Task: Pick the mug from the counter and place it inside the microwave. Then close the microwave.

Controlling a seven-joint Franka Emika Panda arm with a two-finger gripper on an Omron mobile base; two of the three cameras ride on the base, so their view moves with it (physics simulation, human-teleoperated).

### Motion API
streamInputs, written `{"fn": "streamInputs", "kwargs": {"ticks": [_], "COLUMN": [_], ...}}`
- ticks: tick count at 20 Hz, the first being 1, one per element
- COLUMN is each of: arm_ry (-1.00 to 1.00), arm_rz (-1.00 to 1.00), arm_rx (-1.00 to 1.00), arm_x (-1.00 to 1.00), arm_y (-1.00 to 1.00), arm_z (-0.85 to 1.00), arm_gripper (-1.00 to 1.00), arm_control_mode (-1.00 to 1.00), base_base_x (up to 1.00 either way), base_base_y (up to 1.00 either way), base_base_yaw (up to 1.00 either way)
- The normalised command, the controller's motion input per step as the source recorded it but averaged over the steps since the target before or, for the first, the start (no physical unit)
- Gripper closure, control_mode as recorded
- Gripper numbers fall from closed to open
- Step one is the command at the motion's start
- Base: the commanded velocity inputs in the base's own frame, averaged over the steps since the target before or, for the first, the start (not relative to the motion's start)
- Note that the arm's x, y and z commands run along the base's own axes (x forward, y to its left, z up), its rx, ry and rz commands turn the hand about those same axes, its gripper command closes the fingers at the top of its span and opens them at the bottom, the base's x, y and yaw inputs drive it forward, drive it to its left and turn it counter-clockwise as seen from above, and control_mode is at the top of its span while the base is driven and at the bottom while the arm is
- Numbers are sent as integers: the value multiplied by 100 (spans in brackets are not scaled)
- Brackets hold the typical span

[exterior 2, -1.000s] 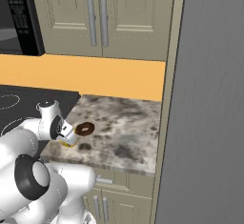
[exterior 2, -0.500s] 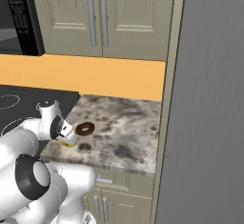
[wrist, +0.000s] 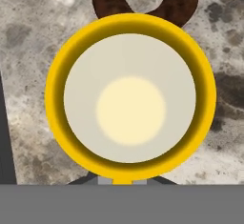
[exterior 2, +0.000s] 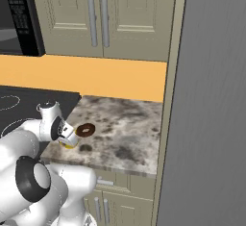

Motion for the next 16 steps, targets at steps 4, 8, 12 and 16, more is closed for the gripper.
{"fn": "streamInputs", "kwargs": {"ticks": [4, 8, 12, 16], "arm_ry": [0, -1, 0, 0], "arm_rz": [0, 9, 19, 26], "arm_rx": [0, 0, -1, -1], "arm_x": [2, -19, -4, 0], "arm_y": [-19, -13, -5, -16], "arm_z": [14, 62, 69, 49], "arm_gripper": [100, 100, 100, 100], "arm_control_mode": [-100, -100, -100, -100], "base_base_x": [0, 0, 0, 0], "base_base_y": [0, 0, 0, 0], "base_base_yaw": [0, 0, 0, 0]}}
